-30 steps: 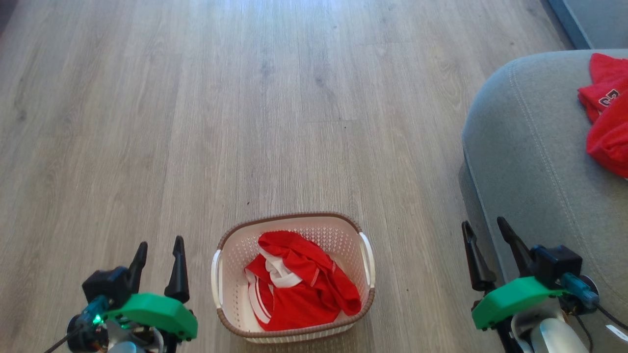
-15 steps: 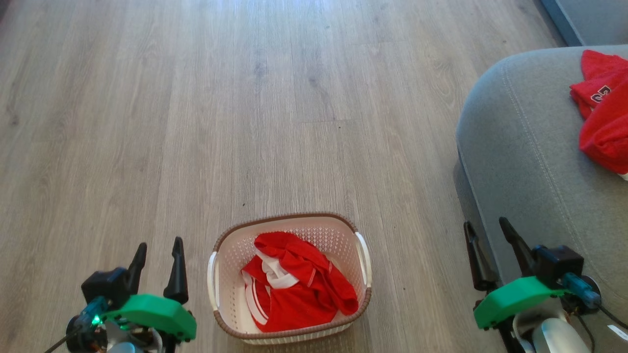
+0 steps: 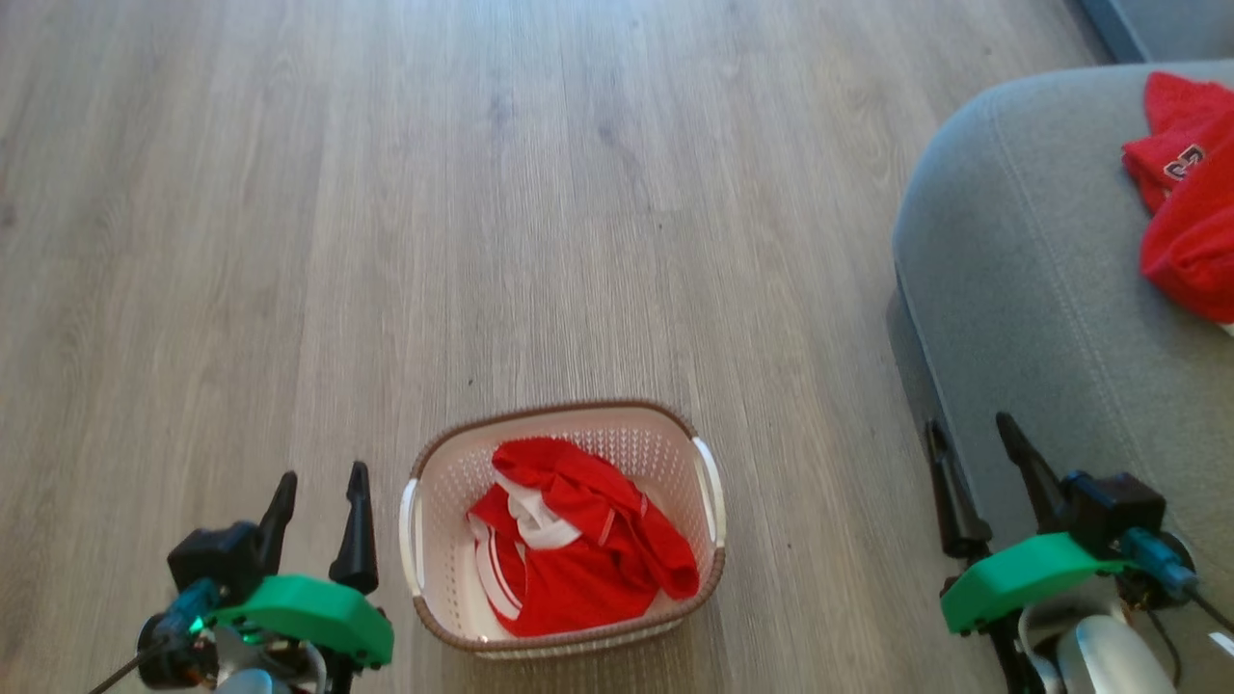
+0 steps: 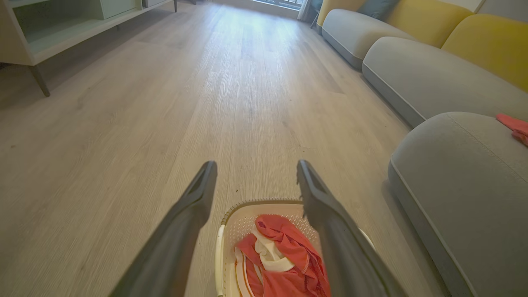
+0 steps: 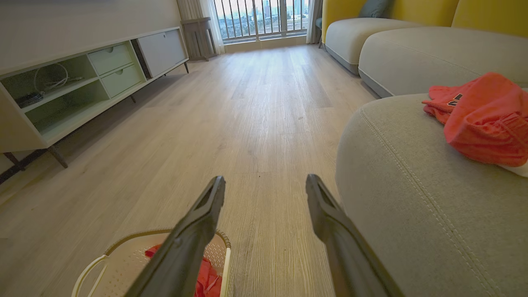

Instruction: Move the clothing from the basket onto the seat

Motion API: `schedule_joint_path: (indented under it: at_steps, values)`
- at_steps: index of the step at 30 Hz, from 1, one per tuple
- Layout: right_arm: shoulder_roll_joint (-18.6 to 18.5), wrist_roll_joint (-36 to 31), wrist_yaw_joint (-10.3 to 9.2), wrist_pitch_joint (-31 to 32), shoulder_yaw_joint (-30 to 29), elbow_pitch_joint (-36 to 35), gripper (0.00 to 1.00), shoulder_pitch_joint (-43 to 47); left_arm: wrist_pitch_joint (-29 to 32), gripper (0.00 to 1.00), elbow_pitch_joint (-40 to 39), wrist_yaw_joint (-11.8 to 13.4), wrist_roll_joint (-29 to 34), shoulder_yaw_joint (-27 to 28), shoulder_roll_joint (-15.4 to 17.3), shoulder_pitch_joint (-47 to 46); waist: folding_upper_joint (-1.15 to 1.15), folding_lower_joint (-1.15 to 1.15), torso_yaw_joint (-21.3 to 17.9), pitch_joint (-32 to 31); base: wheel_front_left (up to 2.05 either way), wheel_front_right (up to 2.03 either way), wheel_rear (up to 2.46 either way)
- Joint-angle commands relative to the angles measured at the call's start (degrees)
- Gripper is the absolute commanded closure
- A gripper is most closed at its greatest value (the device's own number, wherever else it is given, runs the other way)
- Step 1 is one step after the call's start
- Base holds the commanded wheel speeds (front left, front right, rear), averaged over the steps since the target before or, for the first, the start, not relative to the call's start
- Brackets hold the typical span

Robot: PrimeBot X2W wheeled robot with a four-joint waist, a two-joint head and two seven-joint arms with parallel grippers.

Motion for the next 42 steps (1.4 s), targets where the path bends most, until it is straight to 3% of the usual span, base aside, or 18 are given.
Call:
schedule_joint_path:
  at_steps: [1, 12, 20, 25, 29, 38, 42]
  values:
    - [-0.42, -0.51, -0.01, -0.53, 0.80, -2.41, 0.00, -3.07, -0.72, 0.00, -2.10, 0.31, -0.02, 1.26, 0.23, -2.82, 0.00, 0.00, -0.05, 1.49, 0.00, 0.00, 0.00]
    - [-1.09, -0.95, -0.01, -0.53, -2.59, -7.49, 0.00, -9.21, -0.72, 0.00, -3.20, -0.10, 1.47, -0.84, 0.23, -10.54, 0.00, 0.00, -0.63, 16.27, 0.00, 0.00, 0.00]
    - [-1.00, -1.02, -0.01, -0.53, -5.67, -11.81, 0.00, -15.96, -0.59, 0.00, -1.49, -1.42, 3.76, -7.90, 0.23, -22.66, 0.00, 0.00, -0.13, 31.63, 0.00, 0.00, 0.00]
    - [-0.35, -0.85, -0.01, -0.53, -5.11, -13.34, 0.00, -20.93, 5.27, 0.00, 5.50, -1.15, 5.32, -16.83, 0.23, -32.03, 0.00, 0.00, -0.92, 40.84, 0.00, 0.00, 0.00]
    - [0.44, -0.55, -0.01, -0.53, -3.63, -13.77, 0.00, -23.06, 9.58, 0.00, 11.93, 0.72, 1.87, -20.02, 0.23, -37.32, 0.00, 0.00, -2.29, 44.83, 0.00, 0.00, 0.00]
    - [1.36, 0.21, -0.01, -0.53, -2.31, -15.01, 0.00, -25.82, 15.96, 0.00, 27.11, 4.77, -1.17, -22.97, 0.23, -48.74, 0.00, 0.00, -5.28, 51.37, 0.00, 0.00, 0.00]
    - [1.67, 0.42, -0.01, -0.53, -1.44, -15.25, 0.00, -26.68, 17.46, 0.00, 31.94, 5.44, -1.28, -23.53, 0.23, -52.04, 0.00, 0.00, -6.29, 53.00, 0.00, 0.00, 0.00]
